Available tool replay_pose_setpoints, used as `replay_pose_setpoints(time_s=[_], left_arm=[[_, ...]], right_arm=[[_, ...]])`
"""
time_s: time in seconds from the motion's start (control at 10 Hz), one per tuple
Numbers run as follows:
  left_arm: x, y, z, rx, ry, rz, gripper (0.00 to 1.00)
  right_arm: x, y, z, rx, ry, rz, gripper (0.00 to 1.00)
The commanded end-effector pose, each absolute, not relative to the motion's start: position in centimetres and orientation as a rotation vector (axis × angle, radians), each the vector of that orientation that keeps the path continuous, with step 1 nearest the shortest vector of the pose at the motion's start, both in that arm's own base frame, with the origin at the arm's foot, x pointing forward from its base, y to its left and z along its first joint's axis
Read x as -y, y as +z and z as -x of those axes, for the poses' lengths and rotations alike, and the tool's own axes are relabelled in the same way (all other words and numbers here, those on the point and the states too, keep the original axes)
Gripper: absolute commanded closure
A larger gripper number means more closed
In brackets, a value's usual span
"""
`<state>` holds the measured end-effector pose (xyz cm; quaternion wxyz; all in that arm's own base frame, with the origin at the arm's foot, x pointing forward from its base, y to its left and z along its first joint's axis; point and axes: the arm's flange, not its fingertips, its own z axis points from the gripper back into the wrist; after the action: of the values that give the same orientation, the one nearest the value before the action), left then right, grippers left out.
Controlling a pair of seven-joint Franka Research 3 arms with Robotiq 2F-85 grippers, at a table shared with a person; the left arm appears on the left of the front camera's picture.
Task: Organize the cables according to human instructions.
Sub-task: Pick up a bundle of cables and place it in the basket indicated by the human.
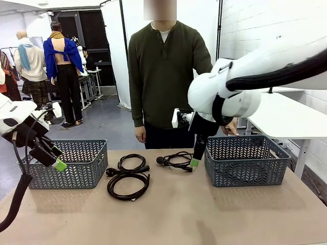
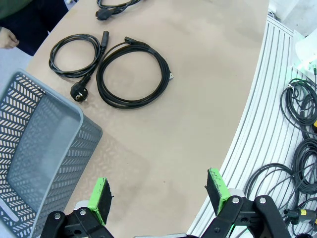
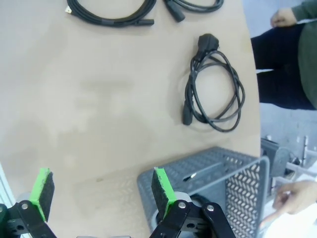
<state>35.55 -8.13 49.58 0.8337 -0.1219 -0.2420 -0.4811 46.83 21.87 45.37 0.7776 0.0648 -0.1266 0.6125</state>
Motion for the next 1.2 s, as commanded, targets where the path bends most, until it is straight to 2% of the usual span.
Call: replay_pose_setpoints(time_s=[0.0,0.4,0.6,0.7,1.1], left_arm=[[8.0,49.6,-35.6,0.514,-1.023,0.281,0.0],[8.0,49.6,-35.6,0.514,-1.023,0.281,0.0],[8.0,49.6,-35.6,0.514,-1.023,0.281,0.0],[8.0,49.6,-35.6,0.514,-1.023,0.281,0.0],[8.0,49.6,-35.6,0.514,-1.023,0.281,0.0]], right_arm=[[-23.5,44.4,-50.1,0.217,1.398,-0.079,0.0],[-26.5,42.5,-53.3,0.169,1.479,0.011,0.0],[-26.5,42.3,-53.2,0.132,1.455,0.009,0.0],[-26.5,42.0,-52.9,0.18,1.49,-0.007,0.0],[-26.5,42.0,-52.9,0.18,1.49,-0.007,0.0]])
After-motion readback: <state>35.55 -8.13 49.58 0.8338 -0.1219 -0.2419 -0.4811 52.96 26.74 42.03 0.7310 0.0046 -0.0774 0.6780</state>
